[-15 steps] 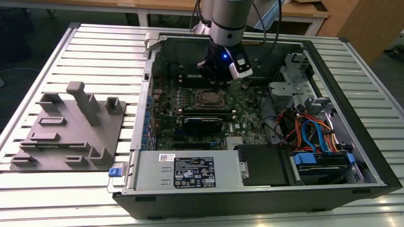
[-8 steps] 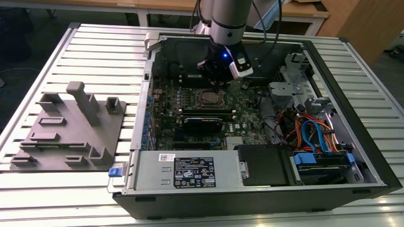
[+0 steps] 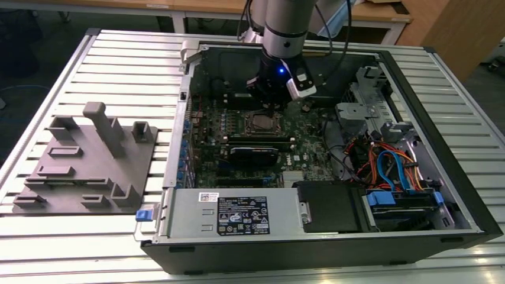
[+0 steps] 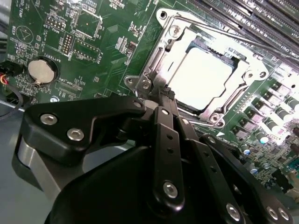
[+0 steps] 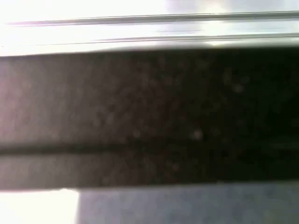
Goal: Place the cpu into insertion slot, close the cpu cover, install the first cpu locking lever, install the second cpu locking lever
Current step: 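Install the first cpu locking lever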
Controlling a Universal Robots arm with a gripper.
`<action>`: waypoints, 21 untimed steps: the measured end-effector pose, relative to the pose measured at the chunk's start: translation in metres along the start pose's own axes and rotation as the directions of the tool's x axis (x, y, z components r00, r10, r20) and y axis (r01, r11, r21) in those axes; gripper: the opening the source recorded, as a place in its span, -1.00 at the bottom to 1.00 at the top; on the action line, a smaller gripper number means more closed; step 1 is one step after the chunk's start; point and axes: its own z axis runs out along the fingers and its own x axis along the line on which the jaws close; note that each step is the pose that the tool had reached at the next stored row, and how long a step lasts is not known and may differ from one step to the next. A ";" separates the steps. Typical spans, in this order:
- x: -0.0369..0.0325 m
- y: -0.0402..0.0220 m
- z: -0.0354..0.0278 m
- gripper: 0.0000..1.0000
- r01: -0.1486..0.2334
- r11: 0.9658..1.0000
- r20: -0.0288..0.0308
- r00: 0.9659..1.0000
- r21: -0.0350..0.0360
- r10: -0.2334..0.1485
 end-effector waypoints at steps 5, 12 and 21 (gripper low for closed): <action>-0.0001 0.0002 -0.0044 -0.80 0.000 1.000 0.000 1.000 -0.001 0.000; -0.0004 -0.0096 -0.0066 -0.80 0.000 1.000 0.000 1.000 -0.001 0.000; 0.0198 -0.0174 -0.0132 -0.80 0.000 1.000 0.004 1.000 -0.007 0.000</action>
